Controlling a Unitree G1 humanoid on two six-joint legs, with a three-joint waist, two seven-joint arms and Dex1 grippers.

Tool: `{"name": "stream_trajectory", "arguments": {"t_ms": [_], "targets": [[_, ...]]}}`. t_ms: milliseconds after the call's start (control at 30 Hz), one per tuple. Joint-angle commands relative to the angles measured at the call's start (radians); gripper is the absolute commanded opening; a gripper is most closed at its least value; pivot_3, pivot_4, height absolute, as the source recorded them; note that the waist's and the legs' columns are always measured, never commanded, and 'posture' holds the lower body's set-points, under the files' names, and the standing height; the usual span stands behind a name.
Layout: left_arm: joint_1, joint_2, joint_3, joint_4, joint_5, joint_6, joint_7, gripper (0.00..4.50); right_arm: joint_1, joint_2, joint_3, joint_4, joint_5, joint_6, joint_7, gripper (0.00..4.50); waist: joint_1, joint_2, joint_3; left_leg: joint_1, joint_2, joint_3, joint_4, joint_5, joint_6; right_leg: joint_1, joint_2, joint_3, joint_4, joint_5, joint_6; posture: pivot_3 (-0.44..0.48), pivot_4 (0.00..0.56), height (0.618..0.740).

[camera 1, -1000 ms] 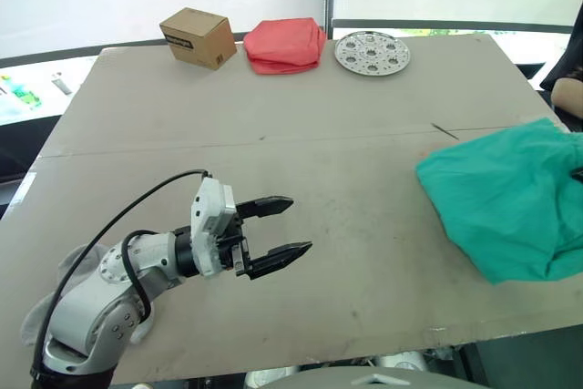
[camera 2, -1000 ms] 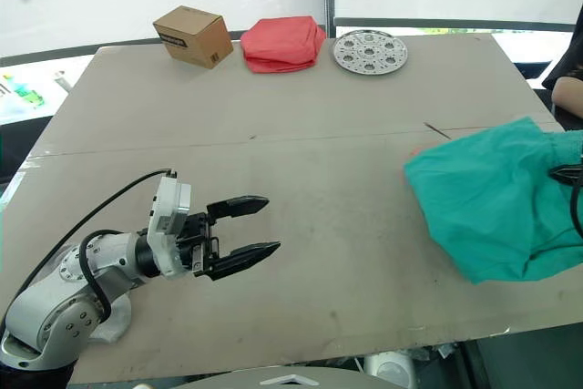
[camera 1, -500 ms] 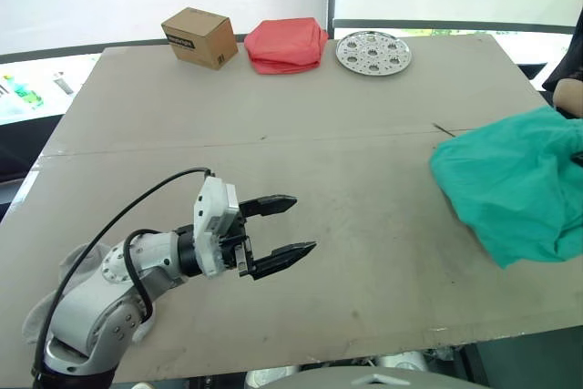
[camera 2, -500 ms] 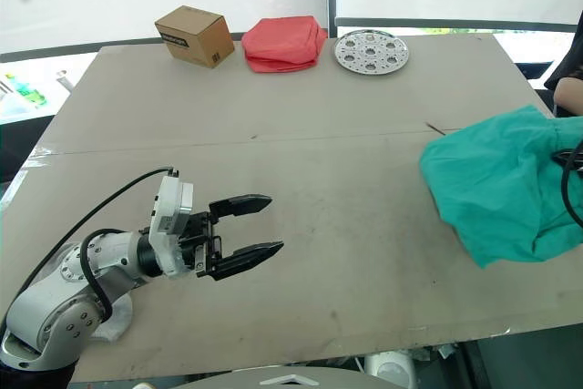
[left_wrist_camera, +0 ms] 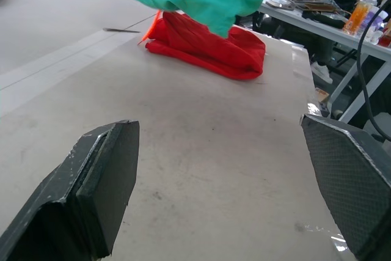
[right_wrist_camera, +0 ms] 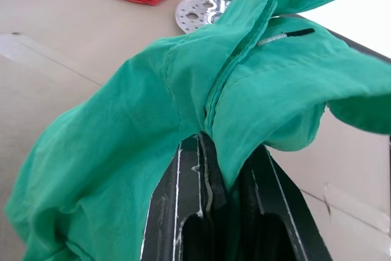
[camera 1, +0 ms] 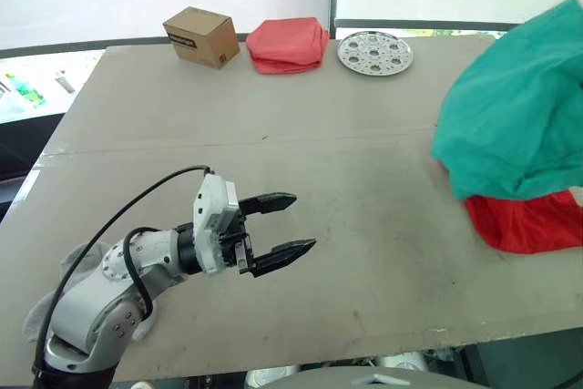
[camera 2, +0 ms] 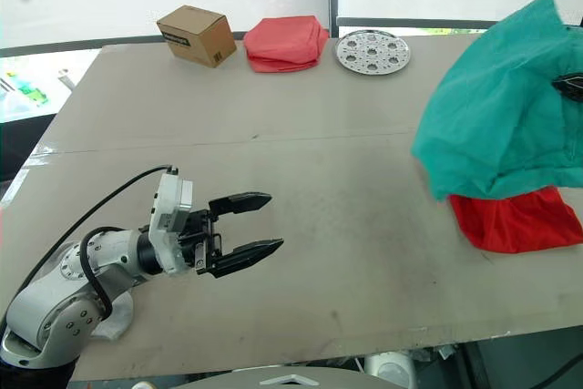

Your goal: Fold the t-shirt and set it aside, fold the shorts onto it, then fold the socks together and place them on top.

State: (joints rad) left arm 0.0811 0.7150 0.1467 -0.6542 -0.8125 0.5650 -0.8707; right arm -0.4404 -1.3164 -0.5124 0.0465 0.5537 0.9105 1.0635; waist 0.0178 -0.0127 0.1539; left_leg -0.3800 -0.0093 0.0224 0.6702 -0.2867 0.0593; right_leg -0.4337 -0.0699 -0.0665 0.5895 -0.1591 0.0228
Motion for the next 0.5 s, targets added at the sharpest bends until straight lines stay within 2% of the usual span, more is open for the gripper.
{"name": "stream_trajectory", "arguments": {"t_ms": [33, 367, 500], "targets": [[-0.001, 0.005, 0.015, -0.008, -0.016, -0.008, -0.008, 4.5, 0.009, -0.057, -0.044, 0.067, -0.05, -0.082, 0.019, 0.06, -0.001, 0.0, 0.0, 0.0, 0.0, 0.0, 0.0, 0.0, 0.0, 0.0, 0.0, 0.0, 0.0, 0.0, 0.0, 0.0, 0.15, 0.74], [0.003, 0.008, 0.014, -0.017, -0.026, -0.005, -0.016, 4.5, -0.038, -0.15, 0.004, 0.229, -0.07, -0.208, 0.145, 0.06, -0.005, 0.002, -0.001, 0.001, 0.0, 0.001, 0.0, 0.0, 0.0, 0.0, 0.0, 0.001, 0.001, 0.0, 0.0, 0.0, 0.15, 0.74], [0.002, 0.007, 0.01, -0.017, -0.026, -0.004, -0.016, 4.5, -0.128, -0.157, 0.024, 0.315, -0.059, -0.218, 0.143, 0.06, -0.004, 0.003, 0.0, 0.001, 0.0, 0.002, 0.0, 0.0, 0.0, 0.0, 0.0, 0.001, 0.001, 0.0, 0.0, 0.0, 0.15, 0.74]]}}
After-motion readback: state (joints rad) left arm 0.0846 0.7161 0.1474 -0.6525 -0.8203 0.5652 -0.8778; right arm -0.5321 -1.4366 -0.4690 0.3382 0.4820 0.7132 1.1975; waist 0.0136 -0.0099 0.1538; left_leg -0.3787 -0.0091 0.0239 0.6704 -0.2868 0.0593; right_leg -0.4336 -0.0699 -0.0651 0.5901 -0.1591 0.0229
